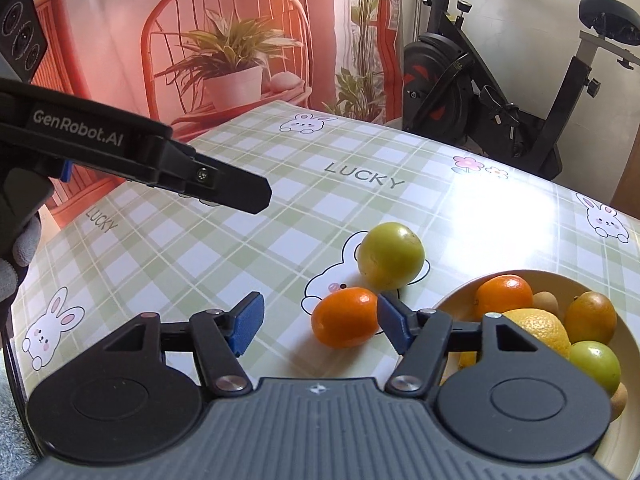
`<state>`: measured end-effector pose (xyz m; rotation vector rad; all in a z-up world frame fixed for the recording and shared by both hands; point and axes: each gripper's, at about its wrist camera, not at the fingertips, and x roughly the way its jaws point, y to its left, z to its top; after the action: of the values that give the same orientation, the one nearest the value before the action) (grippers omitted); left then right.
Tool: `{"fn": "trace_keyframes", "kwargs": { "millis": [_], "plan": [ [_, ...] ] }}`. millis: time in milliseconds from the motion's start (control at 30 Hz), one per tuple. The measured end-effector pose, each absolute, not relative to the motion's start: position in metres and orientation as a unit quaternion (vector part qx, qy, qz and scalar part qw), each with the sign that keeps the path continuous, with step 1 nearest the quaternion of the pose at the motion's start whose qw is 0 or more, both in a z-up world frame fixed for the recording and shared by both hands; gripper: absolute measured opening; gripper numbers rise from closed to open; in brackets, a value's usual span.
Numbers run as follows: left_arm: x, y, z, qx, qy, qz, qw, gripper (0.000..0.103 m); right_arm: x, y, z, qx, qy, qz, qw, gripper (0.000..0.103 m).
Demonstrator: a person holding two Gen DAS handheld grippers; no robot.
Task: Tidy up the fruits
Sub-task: 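Move the left gripper to the small mandarin and close on it, then carry the mandarin onto the plate and open the left gripper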
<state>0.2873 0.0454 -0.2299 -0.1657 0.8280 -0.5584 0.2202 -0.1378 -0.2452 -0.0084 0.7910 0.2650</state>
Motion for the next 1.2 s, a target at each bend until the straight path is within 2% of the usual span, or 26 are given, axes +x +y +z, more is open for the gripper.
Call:
{"fn": "trace_keyframes", "kwargs": {
  "millis": [233, 333, 533, 767, 833, 900, 933, 1200],
  "plan": [
    [0.284, 0.036, -0.252, -0.096, 0.417, -0.283, 0.858, 0.06, 0.228, -0.138, -0.256, 0.007, 0.399, 0.114, 0.91, 0.063],
    [0.283, 0.032, -0.261, -0.108, 0.43, -0.291, 0.848, 0.051, 0.224, -0.133, -0.261, 0.004, 0.41, 0.125, 0.904, 0.058],
    [0.283, 0.028, -0.275, -0.119, 0.442, -0.291, 0.84, 0.051, 0.221, -0.123, -0.266, 0.005, 0.415, 0.143, 0.898, 0.053],
    [0.296, 0.03, -0.281, -0.139, 0.445, -0.275, 0.841, 0.05, 0.224, -0.119, -0.267, -0.006, 0.412, 0.141, 0.9, 0.052],
    [0.296, 0.03, -0.283, -0.135, 0.447, -0.275, 0.84, 0.046, 0.227, -0.118, -0.268, -0.009, 0.412, 0.139, 0.901, 0.052],
    [0.296, 0.03, -0.285, -0.129, 0.451, -0.275, 0.839, 0.037, 0.229, -0.119, -0.269, -0.009, 0.411, 0.139, 0.901, 0.052],
    [0.295, 0.03, -0.286, -0.13, 0.451, -0.278, 0.838, 0.037, 0.23, -0.119, -0.269, -0.009, 0.411, 0.14, 0.901, 0.052],
    [0.285, 0.027, -0.286, -0.116, 0.446, -0.275, 0.844, 0.037, 0.23, -0.117, -0.268, 0.0, 0.409, 0.139, 0.902, 0.04]
  ]
}}
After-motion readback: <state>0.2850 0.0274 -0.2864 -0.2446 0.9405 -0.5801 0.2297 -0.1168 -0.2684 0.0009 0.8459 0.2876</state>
